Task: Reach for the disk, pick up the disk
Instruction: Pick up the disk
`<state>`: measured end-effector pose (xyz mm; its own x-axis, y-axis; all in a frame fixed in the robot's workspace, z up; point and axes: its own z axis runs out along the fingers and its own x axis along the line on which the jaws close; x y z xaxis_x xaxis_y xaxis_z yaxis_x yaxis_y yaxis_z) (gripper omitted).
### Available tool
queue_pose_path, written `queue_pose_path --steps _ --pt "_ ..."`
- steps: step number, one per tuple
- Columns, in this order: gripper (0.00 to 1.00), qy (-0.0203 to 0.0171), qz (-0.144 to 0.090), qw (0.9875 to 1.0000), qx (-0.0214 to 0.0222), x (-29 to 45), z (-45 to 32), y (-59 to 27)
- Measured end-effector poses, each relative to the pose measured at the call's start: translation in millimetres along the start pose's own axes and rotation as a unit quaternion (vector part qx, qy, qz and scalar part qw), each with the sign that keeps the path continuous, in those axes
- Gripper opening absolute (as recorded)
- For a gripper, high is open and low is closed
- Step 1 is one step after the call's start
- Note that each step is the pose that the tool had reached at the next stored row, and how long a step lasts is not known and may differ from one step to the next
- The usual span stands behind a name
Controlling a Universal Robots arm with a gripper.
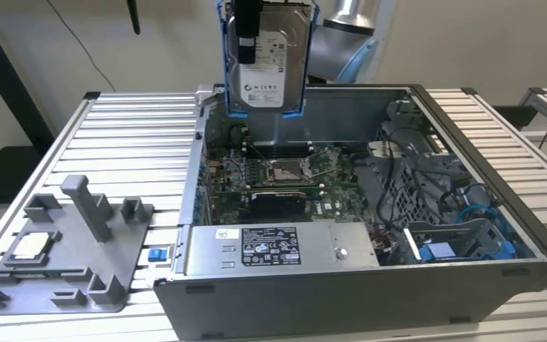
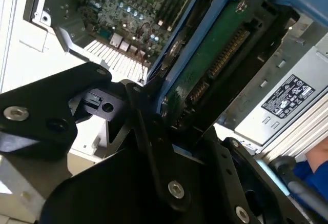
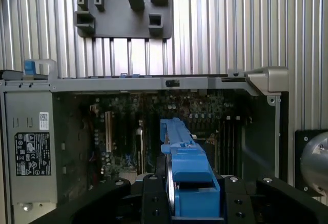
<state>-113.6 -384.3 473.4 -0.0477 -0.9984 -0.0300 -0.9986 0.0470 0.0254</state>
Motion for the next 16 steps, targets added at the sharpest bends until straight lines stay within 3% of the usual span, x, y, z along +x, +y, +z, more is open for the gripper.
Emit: queue_pose_path --steps 5,16 --pt "0.00 0.0000 0.000 1.0000 -0.0005 -0.7 -0.3 -14.1" --pt "0.00 0.0001 0.000 1.0000 -0.0010 -1.7 -0.9 -36.3"
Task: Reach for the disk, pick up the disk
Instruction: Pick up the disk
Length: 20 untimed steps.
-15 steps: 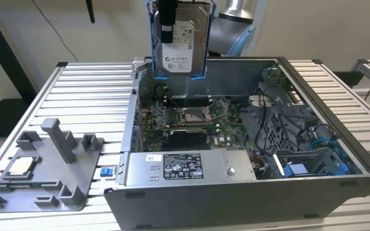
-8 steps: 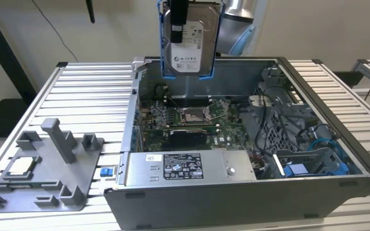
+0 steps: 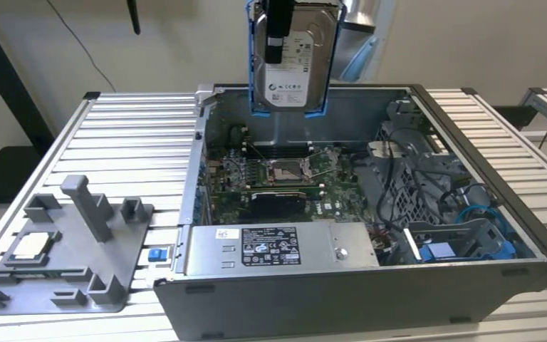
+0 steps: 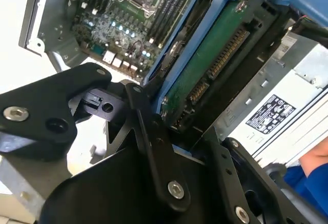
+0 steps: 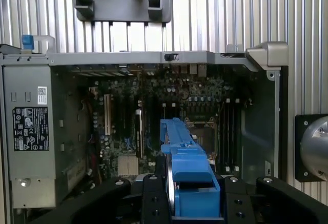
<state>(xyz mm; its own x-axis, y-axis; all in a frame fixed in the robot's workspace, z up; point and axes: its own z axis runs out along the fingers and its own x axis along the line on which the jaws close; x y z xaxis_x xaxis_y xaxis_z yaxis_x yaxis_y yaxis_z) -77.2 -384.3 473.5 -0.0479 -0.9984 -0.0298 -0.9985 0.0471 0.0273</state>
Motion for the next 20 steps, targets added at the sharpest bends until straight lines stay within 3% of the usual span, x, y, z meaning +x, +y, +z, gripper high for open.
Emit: queue_pose_path --steps 11,20 --pt "0.00 -0.0001 0.000 1.0000 0.0000 -0.9 -0.5 -19.6" --pt "0.00 0.0000 0.000 1.0000 0.0000 -1.4 -0.7 -29.7"
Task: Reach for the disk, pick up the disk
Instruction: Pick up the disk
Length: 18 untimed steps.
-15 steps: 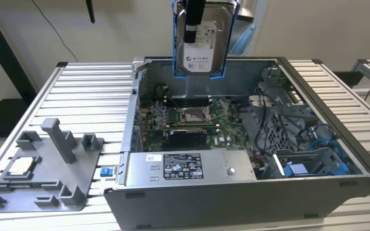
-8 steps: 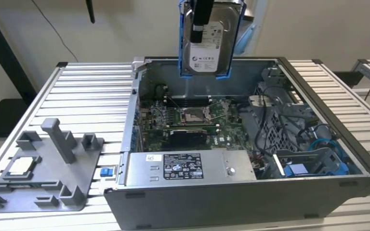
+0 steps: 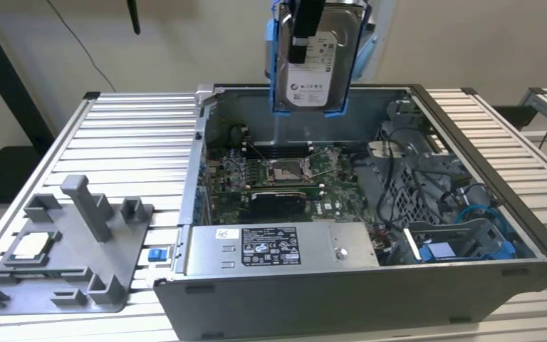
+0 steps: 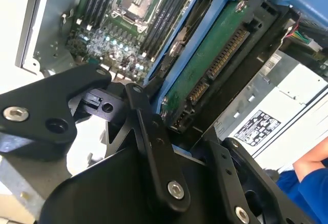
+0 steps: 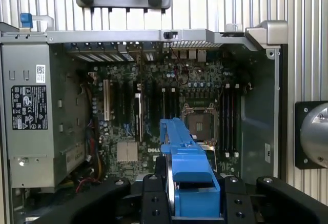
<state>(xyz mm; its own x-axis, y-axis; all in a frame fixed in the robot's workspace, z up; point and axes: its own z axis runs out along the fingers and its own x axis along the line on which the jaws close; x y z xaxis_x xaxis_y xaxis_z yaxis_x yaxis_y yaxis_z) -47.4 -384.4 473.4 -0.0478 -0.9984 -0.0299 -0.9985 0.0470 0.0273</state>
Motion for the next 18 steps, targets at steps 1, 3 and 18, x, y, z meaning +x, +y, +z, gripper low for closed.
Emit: queue_pose_path --steps 1,3,18 --pt "0.00 0.0000 0.000 1.0000 0.0000 -0.1 0.0 -0.9" --pt "0.00 0.0000 0.000 1.0000 0.0000 -0.2 -0.1 -3.6" --pt "0.00 0.0000 0.000 1.0000 -0.0005 29.1 -1.5 -25.0"
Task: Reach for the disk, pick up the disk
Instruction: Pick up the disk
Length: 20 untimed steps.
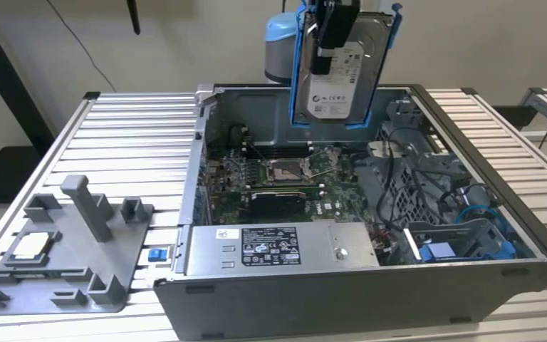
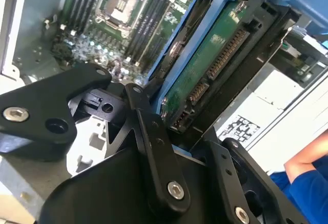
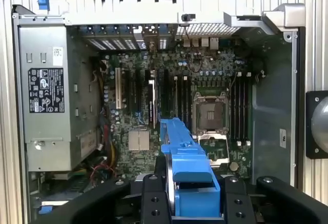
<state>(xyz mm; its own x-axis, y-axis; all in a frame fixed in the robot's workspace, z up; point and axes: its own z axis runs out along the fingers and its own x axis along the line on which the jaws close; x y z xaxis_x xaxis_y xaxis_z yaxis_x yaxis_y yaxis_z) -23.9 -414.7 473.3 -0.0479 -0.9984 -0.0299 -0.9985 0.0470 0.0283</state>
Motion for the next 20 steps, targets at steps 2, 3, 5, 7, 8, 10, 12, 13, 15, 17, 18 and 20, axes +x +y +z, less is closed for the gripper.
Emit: queue_pose_path --steps 2,3,5,7,8,10,12,13,15,17,18,20 --pt "0.00 0.0000 0.000 1.0000 0.0000 6.7 -0.2 -1.7" --pt "0.00 0.0000 0.000 1.0000 -0.0001 9.8 -0.3 -2.5" --pt "0.00 0.0000 0.000 1.0000 -0.0001 16.9 -0.6 -4.3" --pt "0.00 0.0000 0.000 1.0000 -0.0001 23.6 -0.7 -5.8" --pt "0.00 0.0001 0.000 1.0000 -0.0002 27.0 -0.9 -6.3" --pt "0.00 0.0000 0.000 1.0000 -0.0001 34.4 -1.0 -7.4" --pt "0.00 0.0000 0.000 1.0000 -0.0002 41.3 -1.2 -8.4" --pt "0.00 0.0000 0.000 1.0000 -0.0002 44.8 -1.3 -8.8" --pt "0.00 0.0000 0.000 1.0000 -0.0002 52.1 -1.5 -9.8" --pt "0.00 0.0000 0.000 1.0000 -0.0002 59.7 -1.6 -10.6" --pt "0.00 0.0000 0.000 1.0000 -0.0002 63.6 -1.7 -11.0" --pt "0.00 0.0000 0.000 1.0000 -0.0001 71.4 -1.8 -11.8"
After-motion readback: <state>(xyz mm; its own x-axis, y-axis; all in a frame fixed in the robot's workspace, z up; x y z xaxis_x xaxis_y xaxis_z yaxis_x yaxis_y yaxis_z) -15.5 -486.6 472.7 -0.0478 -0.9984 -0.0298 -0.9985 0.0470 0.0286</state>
